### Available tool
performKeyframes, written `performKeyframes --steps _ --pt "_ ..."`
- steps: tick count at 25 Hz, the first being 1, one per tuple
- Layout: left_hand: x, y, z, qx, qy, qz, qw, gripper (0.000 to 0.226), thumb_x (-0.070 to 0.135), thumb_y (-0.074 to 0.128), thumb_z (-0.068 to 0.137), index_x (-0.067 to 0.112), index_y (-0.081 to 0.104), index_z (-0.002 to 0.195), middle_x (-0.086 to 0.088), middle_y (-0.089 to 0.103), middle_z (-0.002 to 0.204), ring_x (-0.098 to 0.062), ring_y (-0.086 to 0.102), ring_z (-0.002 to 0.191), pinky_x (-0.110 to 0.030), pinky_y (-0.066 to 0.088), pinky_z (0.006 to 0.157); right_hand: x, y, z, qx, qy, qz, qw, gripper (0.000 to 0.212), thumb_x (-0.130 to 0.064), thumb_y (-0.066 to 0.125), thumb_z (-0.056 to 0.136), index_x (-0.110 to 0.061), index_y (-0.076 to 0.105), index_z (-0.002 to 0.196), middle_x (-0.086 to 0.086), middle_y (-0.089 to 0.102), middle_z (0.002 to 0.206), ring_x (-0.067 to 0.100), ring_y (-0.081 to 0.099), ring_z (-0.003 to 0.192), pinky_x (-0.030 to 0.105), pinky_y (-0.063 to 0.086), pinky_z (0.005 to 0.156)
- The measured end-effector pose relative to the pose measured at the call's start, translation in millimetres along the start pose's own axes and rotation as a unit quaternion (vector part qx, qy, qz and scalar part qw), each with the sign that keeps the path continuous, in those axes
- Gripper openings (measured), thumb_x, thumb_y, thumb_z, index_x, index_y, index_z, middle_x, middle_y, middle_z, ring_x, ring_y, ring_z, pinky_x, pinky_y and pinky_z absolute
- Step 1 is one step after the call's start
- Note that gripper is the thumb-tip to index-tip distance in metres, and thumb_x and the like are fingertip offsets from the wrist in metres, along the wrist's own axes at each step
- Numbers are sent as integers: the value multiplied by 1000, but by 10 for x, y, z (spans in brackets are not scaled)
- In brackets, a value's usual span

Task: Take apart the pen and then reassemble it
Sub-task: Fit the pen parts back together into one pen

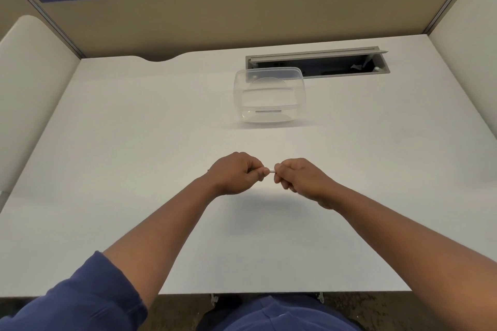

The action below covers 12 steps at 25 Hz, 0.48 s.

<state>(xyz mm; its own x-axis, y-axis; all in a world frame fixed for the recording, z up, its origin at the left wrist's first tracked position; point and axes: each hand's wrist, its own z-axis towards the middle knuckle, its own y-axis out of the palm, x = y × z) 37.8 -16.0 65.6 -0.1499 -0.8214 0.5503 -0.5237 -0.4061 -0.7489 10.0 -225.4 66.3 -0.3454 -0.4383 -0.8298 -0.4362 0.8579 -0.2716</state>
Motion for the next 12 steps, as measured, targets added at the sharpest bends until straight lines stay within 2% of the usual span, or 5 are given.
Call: performKeyframes --steps 2,4,7,9,12 --pt "-29 -18 21 -17 3 -57 998 36 48 53 100 26 72 78 6 51 61 -14 44 58 -32 40 64 55 -13 27 69 -130 -146 978 25 -32 53 102 -18 68 86 -12 59 72 10 51 68 28 41 63" --pt "-59 -52 31 -37 8 -132 990 38 49 55 98 25 74 76 -2 49 67 -17 41 62 -32 37 65 119 -41 48 111 -241 -264 927 18 -29 55 100 -20 69 93 -11 59 76 13 51 71 33 44 62" --pt "-59 -92 36 -66 12 -182 981 39 53 56 95 24 75 76 -9 47 75 -22 39 70 -33 34 68 189 -60 72 161 -311 -378 857 26 -33 47 99 -19 68 93 -7 59 76 19 51 69 32 43 54" --pt "-9 -87 30 -52 17 -179 982 38 46 57 98 21 74 75 -8 47 71 -20 38 67 -32 34 66 167 -49 57 166 -292 -356 872 26 -31 47 99 -18 65 86 -10 52 71 18 47 68 33 41 54" --pt "26 -33 20 -13 21 -150 988 36 42 56 99 24 72 73 -3 51 65 -16 40 60 -33 38 64 76 -21 50 113 -194 -216 950 27 -24 52 100 -15 61 77 -10 51 65 16 45 64 35 40 59"
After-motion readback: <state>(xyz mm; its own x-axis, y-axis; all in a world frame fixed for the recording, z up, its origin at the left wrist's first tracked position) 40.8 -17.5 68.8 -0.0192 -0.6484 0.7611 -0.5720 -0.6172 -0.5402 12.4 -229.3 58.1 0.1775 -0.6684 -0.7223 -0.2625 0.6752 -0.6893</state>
